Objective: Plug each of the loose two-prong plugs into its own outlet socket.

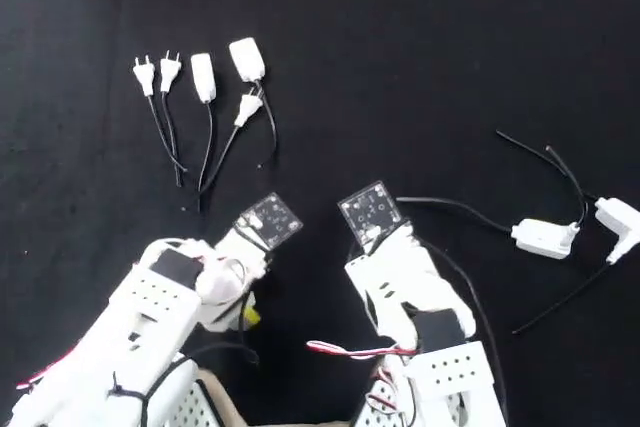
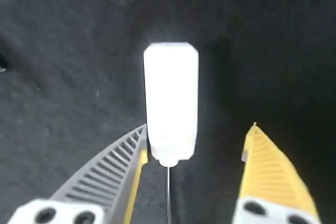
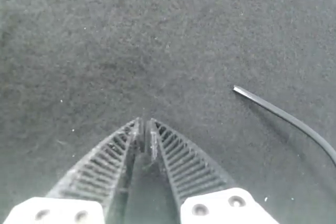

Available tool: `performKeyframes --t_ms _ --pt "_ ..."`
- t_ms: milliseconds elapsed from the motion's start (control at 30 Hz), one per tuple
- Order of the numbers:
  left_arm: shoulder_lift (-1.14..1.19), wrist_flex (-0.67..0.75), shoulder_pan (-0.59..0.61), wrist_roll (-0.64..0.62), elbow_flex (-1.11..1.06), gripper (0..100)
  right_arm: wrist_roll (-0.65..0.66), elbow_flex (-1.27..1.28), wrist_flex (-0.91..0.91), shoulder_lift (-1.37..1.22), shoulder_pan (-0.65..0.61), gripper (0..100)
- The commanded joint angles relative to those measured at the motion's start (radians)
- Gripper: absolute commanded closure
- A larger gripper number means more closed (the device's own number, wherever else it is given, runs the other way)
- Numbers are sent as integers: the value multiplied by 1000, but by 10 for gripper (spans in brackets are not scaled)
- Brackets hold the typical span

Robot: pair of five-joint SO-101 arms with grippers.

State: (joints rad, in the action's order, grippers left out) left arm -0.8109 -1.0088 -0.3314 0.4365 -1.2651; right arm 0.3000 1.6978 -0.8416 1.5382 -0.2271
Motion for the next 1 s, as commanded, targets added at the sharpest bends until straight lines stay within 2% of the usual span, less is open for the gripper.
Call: performKeyframes --t_ms 0,200,400,467,533,600,767,833,967 --pt "-21 9 7 -40 73 707 8 -2 -3 8 -11 986" --pt "-212 -54 61 -43 67 706 8 -2 -5 8 -11 986" --pt "-554 -239 67 -43 85 714 8 -2 -5 8 -11 986" --pt "-666 -305 64 -54 105 769 8 -2 -5 8 -11 986" --pt "-740 -318 42 -89 93 870 8 -2 -3 8 -11 986" --pt "-733 -338 -18 -86 84 916 9 -2 -2 8 -11 986" --pt "-559 -347 -128 -38 97 894 9 -2 -2 8 -11 986" --pt "-446 -321 -156 -38 97 895 9 -2 -2 8 -11 986" --pt "-216 -213 -163 -38 88 962 9 -2 -2 8 -11 986"
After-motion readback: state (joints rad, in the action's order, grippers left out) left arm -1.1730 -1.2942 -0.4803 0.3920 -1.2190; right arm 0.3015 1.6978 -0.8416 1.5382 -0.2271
